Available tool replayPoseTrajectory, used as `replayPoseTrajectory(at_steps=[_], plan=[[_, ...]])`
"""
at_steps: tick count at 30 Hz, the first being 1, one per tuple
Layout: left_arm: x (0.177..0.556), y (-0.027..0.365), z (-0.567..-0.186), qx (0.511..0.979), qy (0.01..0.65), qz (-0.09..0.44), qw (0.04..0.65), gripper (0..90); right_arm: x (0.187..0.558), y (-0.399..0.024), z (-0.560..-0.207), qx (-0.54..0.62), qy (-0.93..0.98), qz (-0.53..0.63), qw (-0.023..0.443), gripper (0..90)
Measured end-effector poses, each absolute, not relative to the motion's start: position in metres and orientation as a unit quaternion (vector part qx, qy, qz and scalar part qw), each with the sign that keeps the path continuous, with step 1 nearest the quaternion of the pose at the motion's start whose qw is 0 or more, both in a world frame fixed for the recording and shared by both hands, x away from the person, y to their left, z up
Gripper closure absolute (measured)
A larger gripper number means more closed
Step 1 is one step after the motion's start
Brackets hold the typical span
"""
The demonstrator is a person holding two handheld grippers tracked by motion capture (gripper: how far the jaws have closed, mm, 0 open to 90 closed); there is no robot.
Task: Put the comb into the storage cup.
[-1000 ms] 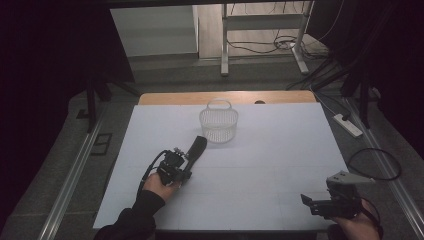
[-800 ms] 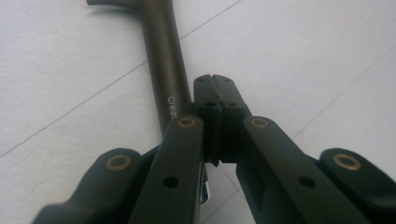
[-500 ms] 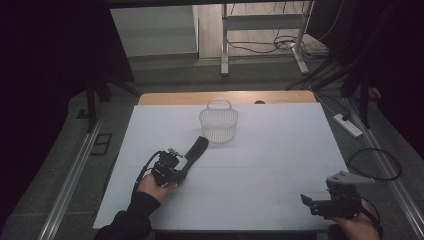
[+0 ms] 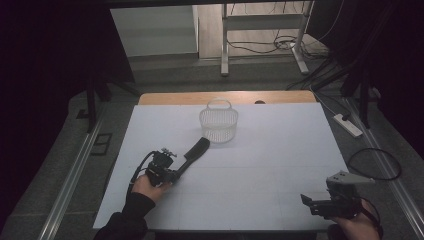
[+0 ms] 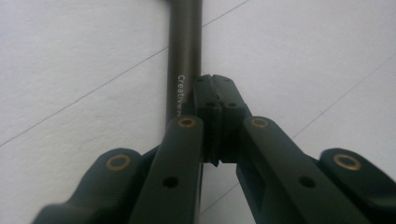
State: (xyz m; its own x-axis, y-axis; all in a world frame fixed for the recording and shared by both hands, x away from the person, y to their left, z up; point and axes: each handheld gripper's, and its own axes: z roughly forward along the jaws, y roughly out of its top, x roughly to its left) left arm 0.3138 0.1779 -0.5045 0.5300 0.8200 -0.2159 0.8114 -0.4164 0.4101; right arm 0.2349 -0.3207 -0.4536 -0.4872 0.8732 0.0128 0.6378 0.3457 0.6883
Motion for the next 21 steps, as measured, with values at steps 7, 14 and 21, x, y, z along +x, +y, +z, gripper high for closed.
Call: replayPoseTrajectory(at_steps=[7, 14, 21], plan=[[0.312, 0.178, -0.5, 0.843, 0.479, 0.016, 0.246, 88.3, 0.235, -0.321, -0.454, 0.472, 0.8, 0.322, 0.183, 1.6], [0.311, 0.183, -0.492, 0.836, 0.479, 0.026, 0.265, 73.0, 0.235, -0.321, -0.454, 0.472, 0.8, 0.322, 0.182, 1.6], [0.315, 0.187, -0.489, 0.832, 0.483, 0.033, 0.272, 45.9, 0.235, -0.321, -0.454, 0.472, 0.8, 0.321, 0.182, 1.6]])
